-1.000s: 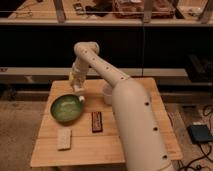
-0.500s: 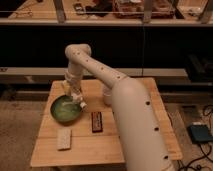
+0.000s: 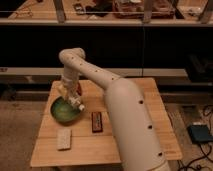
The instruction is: Place the bottle in the ceramic bowl
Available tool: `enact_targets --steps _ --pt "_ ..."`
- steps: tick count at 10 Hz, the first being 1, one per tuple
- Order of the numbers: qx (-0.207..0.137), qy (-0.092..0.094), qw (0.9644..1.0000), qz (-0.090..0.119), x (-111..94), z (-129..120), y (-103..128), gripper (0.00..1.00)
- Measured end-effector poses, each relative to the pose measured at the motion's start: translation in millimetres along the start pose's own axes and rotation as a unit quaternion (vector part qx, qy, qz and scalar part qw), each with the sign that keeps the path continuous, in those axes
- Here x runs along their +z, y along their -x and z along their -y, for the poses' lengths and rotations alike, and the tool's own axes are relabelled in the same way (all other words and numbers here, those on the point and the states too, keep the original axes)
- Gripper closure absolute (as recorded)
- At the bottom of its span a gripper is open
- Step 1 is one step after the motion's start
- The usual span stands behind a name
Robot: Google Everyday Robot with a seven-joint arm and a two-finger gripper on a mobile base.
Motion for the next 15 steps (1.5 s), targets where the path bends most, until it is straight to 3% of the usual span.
enact_targets --steps 4,6,11,12,15 --pt "-0.017 -0.037 0.9992 -0.002 10 16 -1 0.74" --pt "-0.024 -0.042 0.9988 0.002 16 15 5 0.73" --pt "-0.029 -0.054 0.9981 0.01 29 16 10 0.26" --pt "-0.026 -0.058 0.9979 0.011 31 17 11 0.21" --pt "-0.021 -0.065 0.9975 0.018 36 16 14 0.2"
